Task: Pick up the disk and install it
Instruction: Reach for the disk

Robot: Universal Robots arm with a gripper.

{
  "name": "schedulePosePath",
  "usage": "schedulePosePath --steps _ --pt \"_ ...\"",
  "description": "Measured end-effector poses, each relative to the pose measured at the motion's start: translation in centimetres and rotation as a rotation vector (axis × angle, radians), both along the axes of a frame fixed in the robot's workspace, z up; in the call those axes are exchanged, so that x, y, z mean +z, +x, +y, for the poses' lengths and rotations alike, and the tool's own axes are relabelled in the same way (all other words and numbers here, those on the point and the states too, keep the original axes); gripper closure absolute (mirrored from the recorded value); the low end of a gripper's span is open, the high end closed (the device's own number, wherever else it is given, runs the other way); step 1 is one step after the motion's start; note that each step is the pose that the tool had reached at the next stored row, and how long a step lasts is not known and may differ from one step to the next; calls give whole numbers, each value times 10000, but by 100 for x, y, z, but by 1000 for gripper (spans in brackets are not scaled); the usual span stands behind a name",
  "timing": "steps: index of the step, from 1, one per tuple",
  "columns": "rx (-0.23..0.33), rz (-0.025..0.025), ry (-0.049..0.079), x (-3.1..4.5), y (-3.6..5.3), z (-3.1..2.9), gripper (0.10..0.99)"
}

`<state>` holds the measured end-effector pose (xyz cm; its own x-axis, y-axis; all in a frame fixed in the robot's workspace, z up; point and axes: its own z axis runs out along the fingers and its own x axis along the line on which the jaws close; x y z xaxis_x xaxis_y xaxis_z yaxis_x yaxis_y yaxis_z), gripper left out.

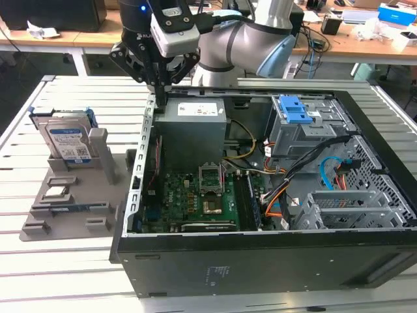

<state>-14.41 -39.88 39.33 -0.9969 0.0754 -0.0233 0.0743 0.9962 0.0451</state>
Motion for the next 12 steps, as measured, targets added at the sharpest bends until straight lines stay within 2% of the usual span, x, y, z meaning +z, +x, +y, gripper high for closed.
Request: schedulePosePath --steps 4,12 --pt "0 0 0 0 -136 0 980" --pt "0 0 0 0 -330 0 980"
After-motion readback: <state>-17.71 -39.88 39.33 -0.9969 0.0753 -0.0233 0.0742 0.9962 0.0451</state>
